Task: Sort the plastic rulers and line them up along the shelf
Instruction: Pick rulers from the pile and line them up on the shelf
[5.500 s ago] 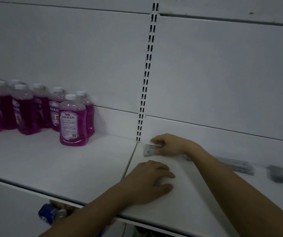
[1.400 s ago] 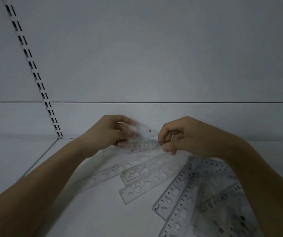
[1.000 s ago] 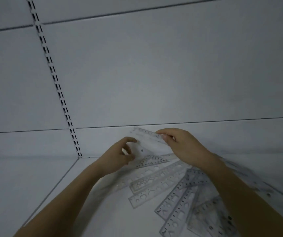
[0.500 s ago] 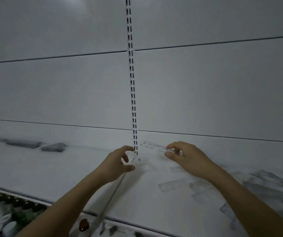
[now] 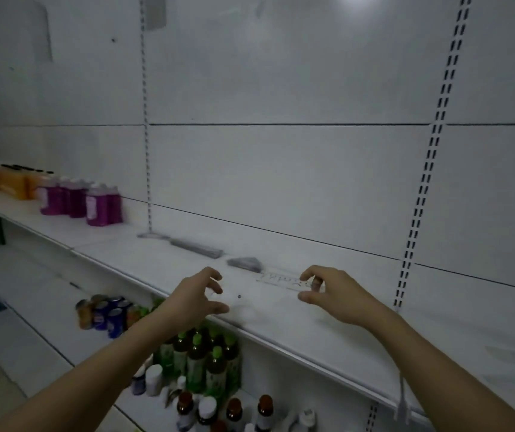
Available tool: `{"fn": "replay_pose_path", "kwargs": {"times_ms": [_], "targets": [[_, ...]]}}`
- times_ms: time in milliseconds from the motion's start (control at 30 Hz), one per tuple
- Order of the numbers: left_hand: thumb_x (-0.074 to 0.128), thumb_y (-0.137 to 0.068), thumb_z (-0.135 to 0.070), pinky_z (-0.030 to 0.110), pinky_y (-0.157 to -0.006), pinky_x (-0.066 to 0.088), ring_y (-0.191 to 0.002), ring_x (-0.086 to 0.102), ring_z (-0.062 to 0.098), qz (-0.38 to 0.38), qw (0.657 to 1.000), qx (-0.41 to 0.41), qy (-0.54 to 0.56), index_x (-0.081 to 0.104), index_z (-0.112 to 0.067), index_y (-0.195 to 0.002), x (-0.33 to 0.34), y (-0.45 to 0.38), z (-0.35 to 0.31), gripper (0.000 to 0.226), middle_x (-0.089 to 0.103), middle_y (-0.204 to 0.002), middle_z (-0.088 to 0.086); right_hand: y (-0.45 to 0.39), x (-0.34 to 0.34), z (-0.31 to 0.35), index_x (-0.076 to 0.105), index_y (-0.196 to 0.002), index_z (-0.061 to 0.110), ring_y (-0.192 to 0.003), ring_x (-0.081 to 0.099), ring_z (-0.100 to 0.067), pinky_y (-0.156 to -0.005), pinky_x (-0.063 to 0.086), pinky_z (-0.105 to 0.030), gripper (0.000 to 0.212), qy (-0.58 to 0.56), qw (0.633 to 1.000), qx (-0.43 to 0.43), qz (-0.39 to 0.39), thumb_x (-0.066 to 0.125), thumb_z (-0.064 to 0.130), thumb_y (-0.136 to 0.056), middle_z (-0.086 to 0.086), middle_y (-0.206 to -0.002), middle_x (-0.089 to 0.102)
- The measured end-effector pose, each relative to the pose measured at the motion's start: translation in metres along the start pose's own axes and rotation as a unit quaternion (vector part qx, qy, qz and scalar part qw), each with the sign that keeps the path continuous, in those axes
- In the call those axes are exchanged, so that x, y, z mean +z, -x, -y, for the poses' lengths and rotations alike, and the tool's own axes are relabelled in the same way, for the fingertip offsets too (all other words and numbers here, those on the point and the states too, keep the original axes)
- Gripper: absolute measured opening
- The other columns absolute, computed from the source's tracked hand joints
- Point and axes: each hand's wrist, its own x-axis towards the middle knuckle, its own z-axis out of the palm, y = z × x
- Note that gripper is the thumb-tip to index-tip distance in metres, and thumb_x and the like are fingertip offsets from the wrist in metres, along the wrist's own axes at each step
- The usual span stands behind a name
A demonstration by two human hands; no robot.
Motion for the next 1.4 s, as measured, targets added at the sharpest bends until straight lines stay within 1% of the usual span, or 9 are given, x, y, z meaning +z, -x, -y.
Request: {"fn": "replay_pose_path", "kwargs": {"times_ms": [167,300,400,567,733,867,1067,1167,1400], "targets": [[0.078,-0.077,-0.029,0.022,-0.071,0.052,-0.09,0.058,0.01,-0.026,0.999,-0.015,-0.017,0.05,-0.025,-0.13,-0.046,-0.003,0.041,0.061,0.057,-0.116,-0.007,-0.041,0.028,0.041,0.056,-0.107,0.033,-0.083,0.056,-0.01,-0.075,0.046,-0.03,0.024,0.007,1.0,-0.008,0.011,0.065,0.043,-0.087,0.008,-0.098,0.06],[0.078,-0.077,-0.035,0.021,-0.074,0.048,-0.092,0.057,0.011,-0.029,0.999,-0.008,-0.018,0.05,-0.026,-0.135,-0.059,-0.027,0.06,0.064,0.06,-0.107,-0.009,-0.073,0.038,0.054,0.056,-0.108,0.033,-0.082,0.057,-0.01,-0.072,0.046,-0.028,0.025,0.012,1.0,0.006,0.004,0.064,0.045,-0.087,0.009,-0.098,0.06],[0.079,-0.075,-0.038,0.022,-0.076,0.046,-0.091,0.058,0.01,-0.021,1.0,-0.013,-0.012,0.052,-0.023,-0.13,-0.056,-0.057,0.069,0.064,0.062,-0.106,-0.01,-0.099,0.043,0.053,0.057,-0.107,0.033,-0.082,0.057,-0.01,-0.073,0.046,-0.029,0.025,0.011,1.0,0.021,-0.006,0.065,0.045,-0.086,0.01,-0.098,0.06],[0.081,-0.076,-0.029,0.02,-0.068,0.053,-0.068,0.066,0.008,0.012,1.0,-0.001,0.014,0.057,-0.016,-0.123,-0.04,-0.117,0.083,0.054,0.064,-0.103,-0.007,-0.148,0.051,0.036,0.059,-0.107,0.032,-0.086,0.058,-0.01,-0.076,0.047,-0.029,0.027,-0.003,0.999,0.04,-0.024,0.065,0.046,-0.085,0.009,-0.097,0.06],[0.078,-0.078,-0.032,0.022,-0.076,0.047,-0.087,0.059,0.011,0.052,0.998,0.024,-0.028,0.055,-0.019,-0.127,-0.017,-0.172,0.094,0.056,0.064,-0.113,-0.007,-0.192,0.057,0.018,0.062,-0.106,0.027,-0.08,0.057,-0.008,-0.069,0.043,-0.025,0.026,-0.033,0.997,0.055,-0.045,0.069,0.042,-0.084,0.005,-0.097,0.062],[0.079,-0.077,-0.031,0.025,-0.081,0.051,-0.093,0.061,0.013,0.076,0.995,0.042,-0.04,0.055,-0.021,-0.123,-0.001,-0.218,0.094,0.053,0.063,-0.117,-0.006,-0.213,0.053,0.004,0.064,-0.105,0.026,-0.077,0.056,-0.005,-0.065,0.04,-0.02,0.025,-0.045,0.995,0.07,-0.063,0.069,0.04,-0.085,0.003,-0.096,0.063],[0.076,-0.08,-0.033,0.021,-0.084,0.043,-0.104,0.056,0.015,0.113,0.989,0.062,-0.076,0.055,-0.018,-0.126,0.021,-0.266,0.092,0.053,0.057,-0.123,-0.002,-0.225,0.061,-0.013,0.064,-0.104,0.027,-0.076,0.057,-0.005,-0.066,0.041,-0.02,0.025,-0.045,0.992,0.098,-0.065,0.071,0.041,-0.084,0.003,-0.094,0.063],[0.075,-0.081,-0.034,0.023,-0.089,0.043,-0.109,0.054,0.018,0.144,0.984,0.07,-0.082,0.055,-0.015,-0.128,0.026,-0.282,0.091,0.055,0.054,-0.127,0.002,-0.228,0.064,-0.017,0.065,-0.104,0.026,-0.073,0.057,-0.007,-0.068,0.045,-0.022,0.026,-0.044,0.99,0.113,-0.067,0.071,0.04,-0.084,0.001,-0.093,0.063],[0.074,-0.08,-0.035,0.026,-0.092,0.044,-0.107,0.055,0.019,0.194,0.973,0.095,-0.082,0.057,-0.014,-0.128,0.036,-0.298,0.096,0.055,0.056,-0.127,0.003,-0.236,0.07,-0.009,0.066,-0.107,0.021,-0.069,0.056,-0.008,-0.074,0.051,-0.032,0.028,-0.049,0.987,0.137,-0.075,0.072,0.036,-0.084,-0.003,-0.091,0.064]]}}
